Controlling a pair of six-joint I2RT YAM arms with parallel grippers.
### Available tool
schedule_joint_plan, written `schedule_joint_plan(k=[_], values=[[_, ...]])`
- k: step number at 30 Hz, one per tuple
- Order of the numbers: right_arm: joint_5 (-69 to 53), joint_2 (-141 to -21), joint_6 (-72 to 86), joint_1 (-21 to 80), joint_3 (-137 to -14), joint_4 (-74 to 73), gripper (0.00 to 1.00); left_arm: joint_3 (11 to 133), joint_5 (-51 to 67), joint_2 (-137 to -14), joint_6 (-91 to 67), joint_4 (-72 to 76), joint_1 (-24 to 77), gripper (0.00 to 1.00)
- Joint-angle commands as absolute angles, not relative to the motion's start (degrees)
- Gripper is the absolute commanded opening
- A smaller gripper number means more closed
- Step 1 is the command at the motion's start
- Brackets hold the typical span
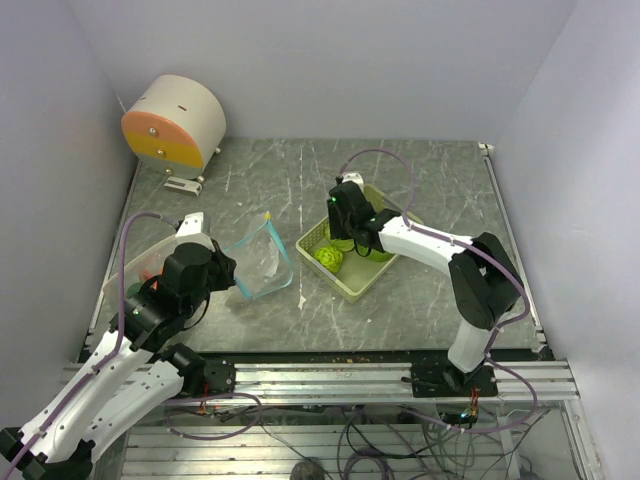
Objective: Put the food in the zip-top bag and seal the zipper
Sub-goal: Pick up the fake vegetable from the bin.
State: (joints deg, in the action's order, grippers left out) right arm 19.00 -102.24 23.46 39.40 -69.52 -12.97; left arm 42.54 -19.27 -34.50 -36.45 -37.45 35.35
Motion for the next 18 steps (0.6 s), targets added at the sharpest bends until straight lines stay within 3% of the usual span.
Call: schedule_joint_plan(k=[1, 5, 13, 18], values=[[19.20, -101.26, 22.48, 38.92, -67.57, -11.93, 0.28, 42.94, -18.48, -33.83, -36.16, -35.37, 35.06, 0.07], [20.92, -95.24, 21.98, 38.95, -65.81, -12.15, 0.00, 42.55, -18.54, -33.50, -36.62, -35.38, 35.07, 0.07], [15.99, -81.43, 18.77, 38.96, -64.12, -11.55, 0.00, 42.66, -19.71, -34.09, -36.65, -35.29, 35.07, 0.07], [-2.98, -72.94, 16.37, 39.03, -62.67, -7.05, 0.00, 41.53, -18.63, -35.50, -36.86, -33.62, 35.11, 0.07]])
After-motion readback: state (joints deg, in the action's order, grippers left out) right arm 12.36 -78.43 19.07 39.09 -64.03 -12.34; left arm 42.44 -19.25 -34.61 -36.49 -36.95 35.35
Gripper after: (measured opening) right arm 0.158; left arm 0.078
